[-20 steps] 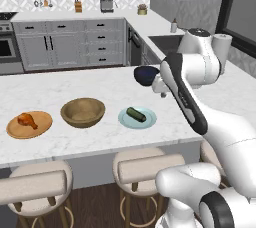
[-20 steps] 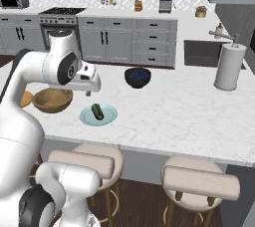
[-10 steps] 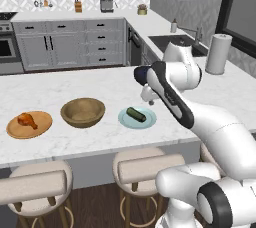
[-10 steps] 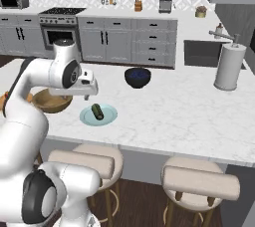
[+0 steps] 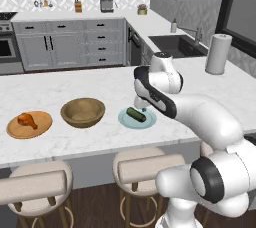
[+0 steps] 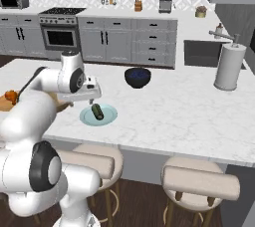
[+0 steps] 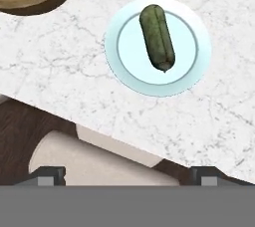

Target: Pick the chicken drumstick and cucumber from their plates and place them in the bowl. Then put the bowl in the fridge.

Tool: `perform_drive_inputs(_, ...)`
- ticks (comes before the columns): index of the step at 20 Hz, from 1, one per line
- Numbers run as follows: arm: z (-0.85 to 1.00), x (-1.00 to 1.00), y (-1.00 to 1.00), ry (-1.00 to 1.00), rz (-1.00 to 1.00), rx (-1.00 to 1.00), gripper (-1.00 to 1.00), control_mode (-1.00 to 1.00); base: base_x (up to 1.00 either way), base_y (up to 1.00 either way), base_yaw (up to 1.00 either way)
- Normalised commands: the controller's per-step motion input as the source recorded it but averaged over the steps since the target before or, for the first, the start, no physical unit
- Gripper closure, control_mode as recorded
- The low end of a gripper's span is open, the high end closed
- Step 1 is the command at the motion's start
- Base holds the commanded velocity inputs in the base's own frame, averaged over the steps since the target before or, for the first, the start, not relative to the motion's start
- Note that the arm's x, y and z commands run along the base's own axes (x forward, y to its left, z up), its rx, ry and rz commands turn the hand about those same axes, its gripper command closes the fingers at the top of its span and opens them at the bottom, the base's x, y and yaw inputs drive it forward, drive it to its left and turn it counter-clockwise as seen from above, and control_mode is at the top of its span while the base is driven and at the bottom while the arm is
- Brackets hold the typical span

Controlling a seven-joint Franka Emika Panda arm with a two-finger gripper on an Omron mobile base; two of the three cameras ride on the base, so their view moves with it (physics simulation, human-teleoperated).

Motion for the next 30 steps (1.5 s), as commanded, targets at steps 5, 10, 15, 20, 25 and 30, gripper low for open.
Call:
perform_drive_inputs(5, -0.44, 0.54, 0.0, 0.0, 0.05, 0.0, -1.0, -1.0, 0.0, 0.0, 0.0)
perform_drive_inputs(10, -0.35, 0.6, 0.0, 0.0, 0.01, 0.0, -1.0, -1.0, 0.0, 0.0, 0.0)
perform_drive_inputs(15, -0.42, 0.44, 0.0, 0.0, 0.0, 0.0, -1.0, -1.0, 0.0, 0.0, 0.0)
perform_drive_inputs(20, -0.37, 0.35, 0.0, 0.0, 0.0, 0.0, -1.0, -1.0, 0.0, 0.0, 0.0)
perform_drive_inputs(25, -0.33, 0.38, 0.0, 0.0, 0.01, 0.0, -1.0, -1.0, 0.0, 0.0, 0.0)
perform_drive_inputs(30, -0.37, 0.41, 0.0, 0.0, 0.01, 0.0, -1.0, -1.0, 0.0, 0.0, 0.0)
